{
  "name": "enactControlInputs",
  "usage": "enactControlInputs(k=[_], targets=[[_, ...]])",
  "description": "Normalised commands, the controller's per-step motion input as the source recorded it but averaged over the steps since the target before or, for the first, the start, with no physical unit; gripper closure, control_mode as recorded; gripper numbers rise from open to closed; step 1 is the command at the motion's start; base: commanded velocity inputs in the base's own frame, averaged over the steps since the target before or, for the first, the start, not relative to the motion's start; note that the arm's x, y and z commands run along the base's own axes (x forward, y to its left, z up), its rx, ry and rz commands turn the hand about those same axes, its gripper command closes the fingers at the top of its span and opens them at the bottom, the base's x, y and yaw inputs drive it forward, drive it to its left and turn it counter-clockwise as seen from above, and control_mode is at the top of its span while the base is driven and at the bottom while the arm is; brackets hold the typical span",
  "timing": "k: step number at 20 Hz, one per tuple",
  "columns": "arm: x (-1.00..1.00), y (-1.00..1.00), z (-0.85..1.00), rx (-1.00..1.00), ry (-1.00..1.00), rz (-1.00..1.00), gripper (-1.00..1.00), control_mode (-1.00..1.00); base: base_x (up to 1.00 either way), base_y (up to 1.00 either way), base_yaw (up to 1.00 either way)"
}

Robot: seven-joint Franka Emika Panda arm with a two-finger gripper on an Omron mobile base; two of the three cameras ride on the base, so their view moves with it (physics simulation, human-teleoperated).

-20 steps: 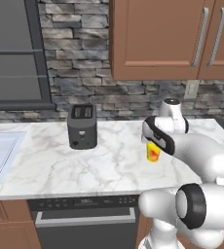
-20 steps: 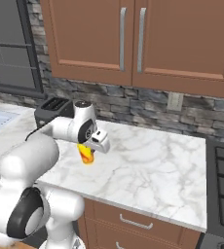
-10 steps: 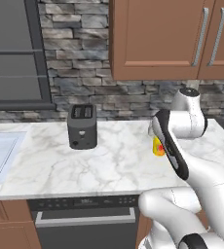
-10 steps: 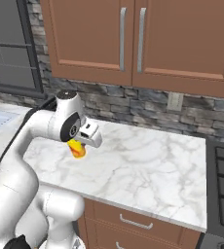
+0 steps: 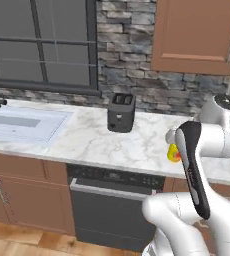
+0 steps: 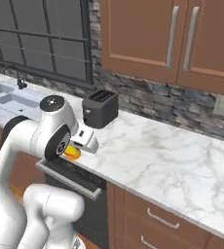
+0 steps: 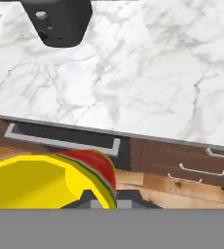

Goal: Place the pitcher and cup on the dining counter for serving.

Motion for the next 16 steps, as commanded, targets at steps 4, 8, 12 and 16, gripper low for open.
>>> enactControlInputs(k=[4, 8, 12, 16], targets=[[0.0, 0.0, 0.0, 0.0, 0.0, 0.0, 1.0, 1.0, -0.22, 0.21, 1.0], [0.0, 0.0, 0.0, 0.0, 0.0, 0.0, 1.0, 1.0, -0.13, 0.26, 1.0], [0.0, 0.0, 0.0, 0.0, 0.0, 0.0, 1.0, 1.0, -0.08, 0.22, 1.0], [0.0, 0.0, 0.0, 0.0, 0.0, 0.0, 1.0, 1.0, -0.06, 0.17, 1.0]])
